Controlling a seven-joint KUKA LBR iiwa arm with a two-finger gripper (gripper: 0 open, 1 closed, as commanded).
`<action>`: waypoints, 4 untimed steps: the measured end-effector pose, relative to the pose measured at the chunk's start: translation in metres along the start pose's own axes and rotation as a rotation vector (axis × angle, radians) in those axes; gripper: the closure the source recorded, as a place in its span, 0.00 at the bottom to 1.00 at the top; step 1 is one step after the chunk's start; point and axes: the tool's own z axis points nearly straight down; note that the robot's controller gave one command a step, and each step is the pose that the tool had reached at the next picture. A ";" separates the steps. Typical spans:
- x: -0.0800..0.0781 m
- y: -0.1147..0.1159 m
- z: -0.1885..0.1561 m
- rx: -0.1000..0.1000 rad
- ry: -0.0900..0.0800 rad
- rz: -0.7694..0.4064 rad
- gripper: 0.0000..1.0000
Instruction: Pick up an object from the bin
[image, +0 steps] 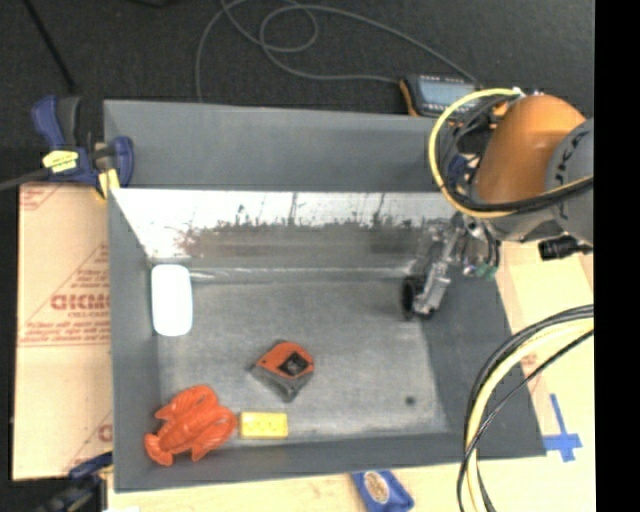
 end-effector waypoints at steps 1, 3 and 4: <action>0.014 -0.006 0.044 0.000 -0.001 0.096 0.00; 0.011 -0.009 0.063 0.003 0.002 0.085 1.00; 0.023 -0.013 0.017 0.004 0.012 0.087 1.00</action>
Offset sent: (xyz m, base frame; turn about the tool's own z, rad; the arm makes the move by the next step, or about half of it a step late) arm -0.0142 -0.0039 -0.0649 0.0857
